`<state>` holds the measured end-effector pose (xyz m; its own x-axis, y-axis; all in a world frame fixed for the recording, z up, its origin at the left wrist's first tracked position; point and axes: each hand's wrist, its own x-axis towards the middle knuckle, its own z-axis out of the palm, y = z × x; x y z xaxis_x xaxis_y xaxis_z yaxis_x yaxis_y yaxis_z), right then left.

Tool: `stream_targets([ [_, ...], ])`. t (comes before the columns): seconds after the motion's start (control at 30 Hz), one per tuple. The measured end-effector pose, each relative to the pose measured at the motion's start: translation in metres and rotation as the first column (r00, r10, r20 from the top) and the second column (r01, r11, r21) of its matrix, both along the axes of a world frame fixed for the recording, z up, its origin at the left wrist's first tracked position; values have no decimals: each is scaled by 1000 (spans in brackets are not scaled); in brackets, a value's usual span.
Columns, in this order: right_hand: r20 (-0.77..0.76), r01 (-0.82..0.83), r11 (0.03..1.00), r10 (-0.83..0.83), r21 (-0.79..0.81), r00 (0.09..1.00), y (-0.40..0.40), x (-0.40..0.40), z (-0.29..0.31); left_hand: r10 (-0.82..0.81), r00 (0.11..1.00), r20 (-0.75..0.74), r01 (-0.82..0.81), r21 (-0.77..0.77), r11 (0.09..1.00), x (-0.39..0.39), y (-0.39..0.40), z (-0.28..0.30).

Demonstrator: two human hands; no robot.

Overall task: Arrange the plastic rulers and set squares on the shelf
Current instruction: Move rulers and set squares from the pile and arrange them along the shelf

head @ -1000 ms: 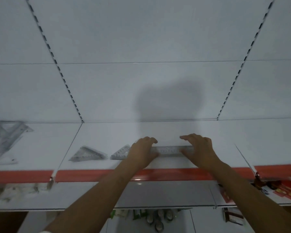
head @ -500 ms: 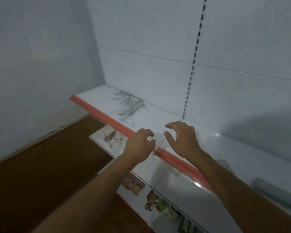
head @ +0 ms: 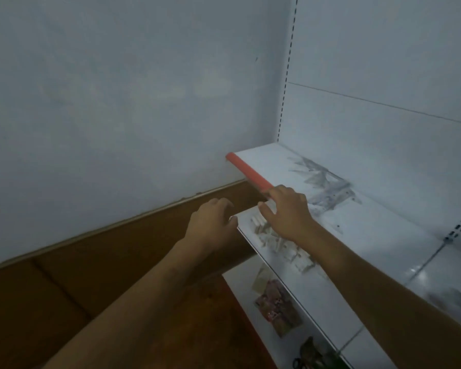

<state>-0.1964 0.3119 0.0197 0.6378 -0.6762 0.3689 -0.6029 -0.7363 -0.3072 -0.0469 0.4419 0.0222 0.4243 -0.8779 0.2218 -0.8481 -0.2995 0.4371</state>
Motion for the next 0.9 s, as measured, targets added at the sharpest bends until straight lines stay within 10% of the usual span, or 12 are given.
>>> stream_targets([
  [0.9,-64,-174,981,180,90,982,-168,258,-24,111,989,-93,-105,60,993,224,-165,-23],
])
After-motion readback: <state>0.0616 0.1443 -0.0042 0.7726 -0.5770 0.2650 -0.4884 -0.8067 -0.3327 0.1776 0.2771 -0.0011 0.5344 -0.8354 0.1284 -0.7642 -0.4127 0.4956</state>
